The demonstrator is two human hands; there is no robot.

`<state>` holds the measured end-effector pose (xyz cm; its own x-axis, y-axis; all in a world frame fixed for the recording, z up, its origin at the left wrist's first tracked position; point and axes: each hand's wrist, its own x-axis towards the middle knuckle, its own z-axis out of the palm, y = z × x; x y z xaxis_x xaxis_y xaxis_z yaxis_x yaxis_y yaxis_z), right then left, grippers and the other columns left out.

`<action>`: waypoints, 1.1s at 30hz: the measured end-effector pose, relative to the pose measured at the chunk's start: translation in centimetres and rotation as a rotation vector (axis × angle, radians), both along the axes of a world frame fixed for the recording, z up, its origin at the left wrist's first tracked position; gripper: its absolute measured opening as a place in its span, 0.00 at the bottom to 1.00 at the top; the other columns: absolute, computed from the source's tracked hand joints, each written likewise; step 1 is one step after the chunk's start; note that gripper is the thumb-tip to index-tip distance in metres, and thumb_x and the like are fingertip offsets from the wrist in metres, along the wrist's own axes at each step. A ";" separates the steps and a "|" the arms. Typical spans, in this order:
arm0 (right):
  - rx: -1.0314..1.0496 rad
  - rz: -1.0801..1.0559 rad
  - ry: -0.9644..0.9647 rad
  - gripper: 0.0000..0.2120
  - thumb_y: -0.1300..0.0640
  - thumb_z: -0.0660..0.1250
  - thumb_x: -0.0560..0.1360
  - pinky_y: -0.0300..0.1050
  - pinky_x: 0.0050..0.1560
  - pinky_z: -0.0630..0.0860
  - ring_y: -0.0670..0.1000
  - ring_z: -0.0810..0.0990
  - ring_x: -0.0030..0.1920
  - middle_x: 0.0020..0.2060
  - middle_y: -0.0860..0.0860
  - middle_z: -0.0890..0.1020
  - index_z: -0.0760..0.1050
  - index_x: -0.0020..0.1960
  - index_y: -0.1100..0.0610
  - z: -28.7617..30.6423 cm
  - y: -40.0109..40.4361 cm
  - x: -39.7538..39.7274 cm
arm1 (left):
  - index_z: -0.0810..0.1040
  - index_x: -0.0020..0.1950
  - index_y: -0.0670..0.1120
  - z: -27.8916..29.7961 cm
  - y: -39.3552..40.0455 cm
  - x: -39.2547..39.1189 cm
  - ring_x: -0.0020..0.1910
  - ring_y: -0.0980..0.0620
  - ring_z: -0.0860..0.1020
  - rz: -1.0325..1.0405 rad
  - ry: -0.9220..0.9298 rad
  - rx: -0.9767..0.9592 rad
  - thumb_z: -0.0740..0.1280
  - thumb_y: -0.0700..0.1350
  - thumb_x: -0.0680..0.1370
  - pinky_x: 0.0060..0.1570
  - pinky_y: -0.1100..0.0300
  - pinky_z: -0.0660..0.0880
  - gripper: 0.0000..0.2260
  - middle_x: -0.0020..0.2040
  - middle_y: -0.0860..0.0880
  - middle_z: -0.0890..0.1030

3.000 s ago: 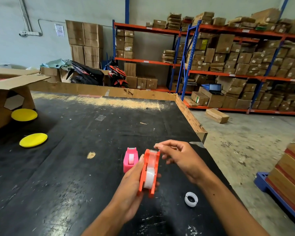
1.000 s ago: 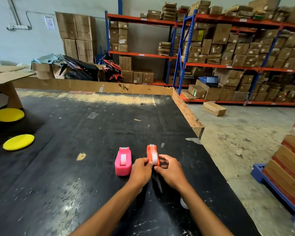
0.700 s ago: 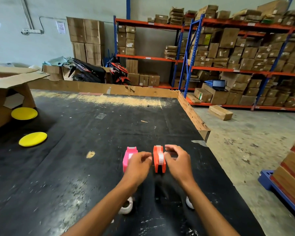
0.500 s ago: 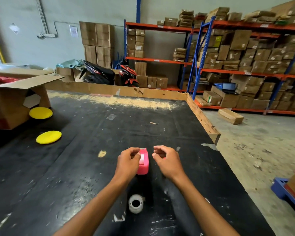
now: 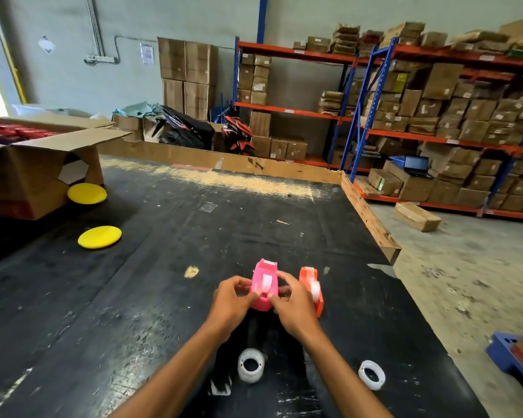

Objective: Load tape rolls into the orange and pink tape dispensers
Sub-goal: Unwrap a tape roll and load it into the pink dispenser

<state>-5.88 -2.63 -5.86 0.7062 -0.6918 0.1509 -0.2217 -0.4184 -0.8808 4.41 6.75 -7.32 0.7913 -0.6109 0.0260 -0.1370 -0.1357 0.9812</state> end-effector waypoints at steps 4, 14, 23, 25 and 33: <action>-0.171 0.075 0.179 0.23 0.62 0.67 0.71 0.49 0.61 0.75 0.52 0.79 0.57 0.59 0.54 0.81 0.73 0.66 0.54 0.8 -0.8 -0.3 | 0.81 0.47 0.44 -0.6 -0.1 -0.1 0.45 0.48 0.84 -0.018 -0.051 0.001 0.77 0.43 0.67 0.49 0.52 0.81 0.11 0.45 0.44 0.85; -0.407 0.123 0.486 0.12 0.57 0.67 0.70 0.46 0.42 0.68 0.59 0.79 0.51 0.49 0.59 0.82 0.72 0.52 0.58 3.1 -2.1 0.5 | 0.83 0.55 0.48 0.0 -0.2 -0.8 0.42 0.62 0.84 -0.127 -0.195 -0.036 0.75 0.44 0.69 0.44 0.68 0.79 0.15 0.39 0.59 0.87; -0.450 0.080 0.393 0.16 0.55 0.68 0.72 0.50 0.48 0.72 0.62 0.78 0.55 0.54 0.60 0.81 0.71 0.56 0.60 4.7 -1.5 0.4 | 0.84 0.54 0.49 0.2 0.0 -0.4 0.45 0.58 0.84 -0.043 -0.152 0.026 0.70 0.42 0.73 0.49 0.62 0.79 0.10 0.44 0.51 0.87; -0.413 0.062 0.337 0.15 0.56 0.70 0.71 0.49 0.51 0.74 0.60 0.78 0.54 0.53 0.58 0.82 0.74 0.55 0.58 4.7 -1.8 -0.1 | 0.83 0.56 0.48 0.1 -0.1 -0.1 0.48 0.56 0.83 -0.044 -0.159 0.064 0.68 0.43 0.75 0.48 0.64 0.76 0.11 0.47 0.50 0.87; -0.436 0.035 0.147 0.13 0.59 0.69 0.70 0.48 0.53 0.74 0.55 0.77 0.51 0.48 0.54 0.80 0.77 0.54 0.55 4.3 -1.5 -2.3 | 0.83 0.55 0.44 2.0 -0.1 -1.2 0.50 0.51 0.81 0.072 -0.188 0.035 0.68 0.44 0.76 0.55 0.55 0.77 0.10 0.50 0.45 0.85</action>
